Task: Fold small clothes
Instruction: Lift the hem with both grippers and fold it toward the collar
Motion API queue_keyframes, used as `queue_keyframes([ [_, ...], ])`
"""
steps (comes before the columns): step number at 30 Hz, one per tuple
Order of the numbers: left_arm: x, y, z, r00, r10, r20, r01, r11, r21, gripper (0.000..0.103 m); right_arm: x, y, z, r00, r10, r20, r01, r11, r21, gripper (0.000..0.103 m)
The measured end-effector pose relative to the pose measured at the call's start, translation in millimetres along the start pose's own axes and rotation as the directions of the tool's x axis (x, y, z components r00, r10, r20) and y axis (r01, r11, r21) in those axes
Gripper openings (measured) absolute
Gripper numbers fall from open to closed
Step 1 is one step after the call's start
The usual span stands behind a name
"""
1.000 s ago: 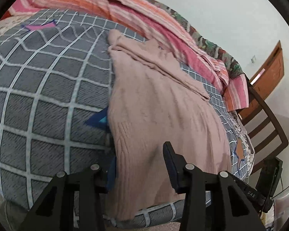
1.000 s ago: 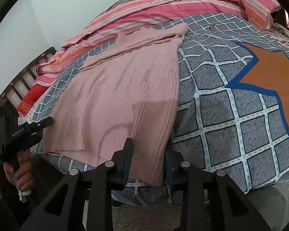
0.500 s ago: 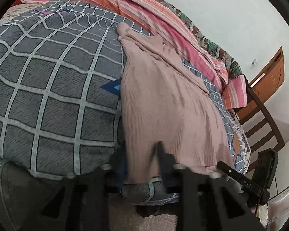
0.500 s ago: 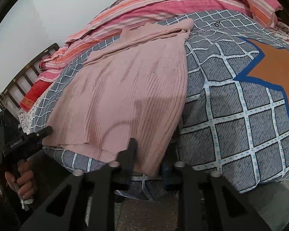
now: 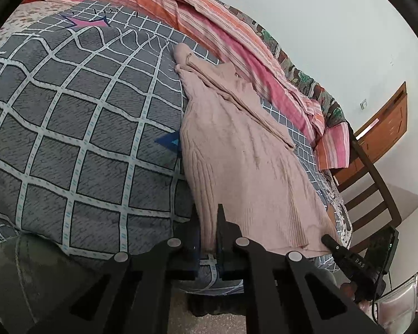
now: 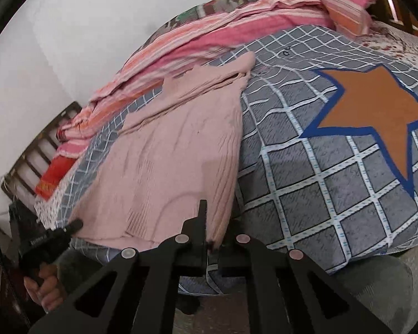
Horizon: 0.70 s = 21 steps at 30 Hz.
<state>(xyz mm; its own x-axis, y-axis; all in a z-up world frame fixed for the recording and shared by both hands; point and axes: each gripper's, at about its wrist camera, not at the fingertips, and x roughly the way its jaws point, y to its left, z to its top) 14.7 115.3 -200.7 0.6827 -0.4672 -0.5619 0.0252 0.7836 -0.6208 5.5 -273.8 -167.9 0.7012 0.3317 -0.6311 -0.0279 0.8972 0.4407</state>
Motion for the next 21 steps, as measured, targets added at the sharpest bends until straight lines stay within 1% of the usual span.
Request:
queue_keyframes([
  [4, -6, -9, 5, 1.0, -0.011, 0.008, 0.011, 1.0, 0.001, 0.009, -10, 15, 9, 1.0, -0.022, 0.016, 0.023, 1.0, -0.021, 0.004],
  [8, -12, -21, 16, 1.0, 0.003, 0.031, -0.004, 0.999, 0.034, 0.009, -18, 29, 21, 0.998, -0.021, 0.054, 0.024, 0.998, -0.058, 0.004],
  [14, -11, -30, 38, 0.998, 0.017, 0.052, -0.018, 1.0, 0.019, 0.008, -26, 26, 38, 0.993, 0.025, 0.114, -0.022, 0.999, -0.027, 0.004],
  [16, -12, -39, 48, 0.997, 0.032, 0.07, -0.034, 0.999, 0.028, 0.008, -30, 26, 44, 0.989, 0.044, 0.139, -0.043, 0.999, -0.009, 0.004],
  [17, -13, -45, 55, 0.995, 0.038, 0.087, -0.042, 0.999, 0.034, 0.005, -31, 25, 48, 0.988, 0.05, 0.147, -0.051, 0.999, -0.001, 0.004],
  [18, -15, -47, 58, 0.995, 0.041, 0.096, -0.044, 0.998, 0.037, 0.005, -32, 27, 51, 0.986, 0.054, 0.157, -0.055, 0.998, 0.005, 0.004],
  [19, -16, -51, 64, 0.994, 0.04, 0.104, -0.044, 0.998, 0.04, 0.005, -33, 28, 56, 0.984, 0.054, 0.171, -0.056, 0.998, 0.007, 0.004],
  [21, -15, -59, 75, 0.994, 0.011, 0.11, -0.017, 0.999, 0.051, 0.005, -33, 31, 62, 0.98, 0.058, 0.191, -0.061, 0.998, 0.009, 0.004],
])
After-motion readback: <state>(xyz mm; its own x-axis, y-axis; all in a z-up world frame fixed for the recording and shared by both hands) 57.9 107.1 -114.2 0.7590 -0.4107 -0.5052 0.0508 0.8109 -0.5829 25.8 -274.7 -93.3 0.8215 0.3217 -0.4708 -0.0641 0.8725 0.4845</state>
